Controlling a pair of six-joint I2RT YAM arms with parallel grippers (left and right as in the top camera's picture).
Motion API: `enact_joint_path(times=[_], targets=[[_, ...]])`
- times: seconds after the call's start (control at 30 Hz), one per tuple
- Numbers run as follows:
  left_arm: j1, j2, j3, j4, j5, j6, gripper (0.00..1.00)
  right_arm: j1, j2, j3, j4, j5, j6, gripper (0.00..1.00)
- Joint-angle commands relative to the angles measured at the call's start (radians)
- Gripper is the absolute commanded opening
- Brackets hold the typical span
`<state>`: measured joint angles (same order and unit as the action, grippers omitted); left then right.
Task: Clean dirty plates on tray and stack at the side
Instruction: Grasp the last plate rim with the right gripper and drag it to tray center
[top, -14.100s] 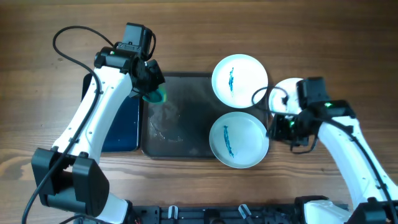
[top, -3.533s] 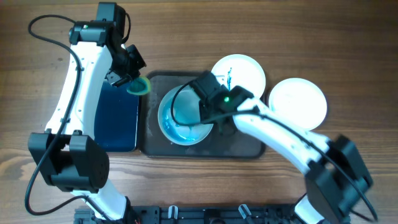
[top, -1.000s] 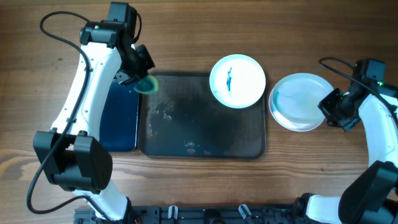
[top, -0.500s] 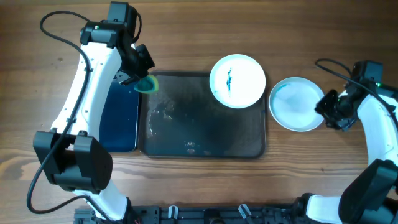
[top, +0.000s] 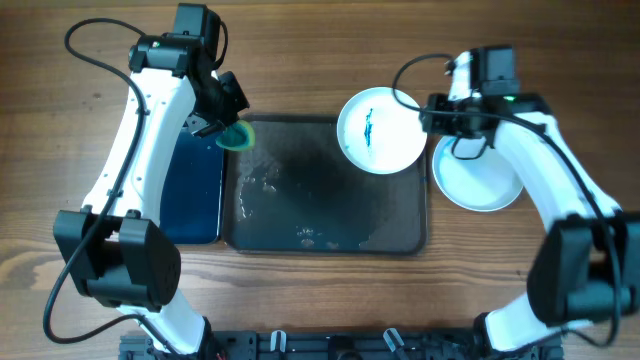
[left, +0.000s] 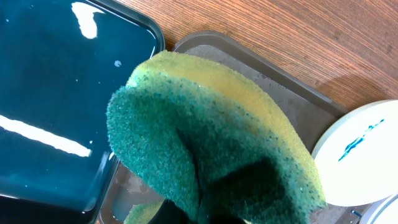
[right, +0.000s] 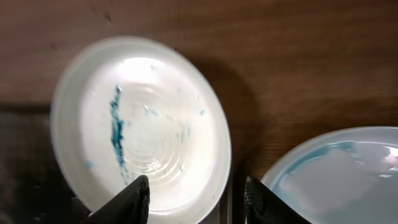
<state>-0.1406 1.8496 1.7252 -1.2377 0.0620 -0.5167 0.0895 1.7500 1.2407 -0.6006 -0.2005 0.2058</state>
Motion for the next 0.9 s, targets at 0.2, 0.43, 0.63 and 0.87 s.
enact_joint_path(times=[0.2,0.43,0.63,0.87], targets=[[-0.002,-0.002,-0.005,0.021,0.012,-0.015,0.04,0.012,0.165,0.01,0.121,0.06,-0.131,0.39],[-0.002,-0.002,-0.005,0.029,0.012,-0.015,0.04,0.012,0.208,0.01,0.137,0.044,-0.128,0.33],[-0.002,-0.002,-0.005,0.038,0.012,-0.015,0.04,0.012,0.217,0.009,0.161,0.044,-0.128,0.28],[-0.002,-0.002,-0.005,0.038,0.012,-0.015,0.04,0.013,0.223,0.009,0.146,0.039,-0.128,0.07]])
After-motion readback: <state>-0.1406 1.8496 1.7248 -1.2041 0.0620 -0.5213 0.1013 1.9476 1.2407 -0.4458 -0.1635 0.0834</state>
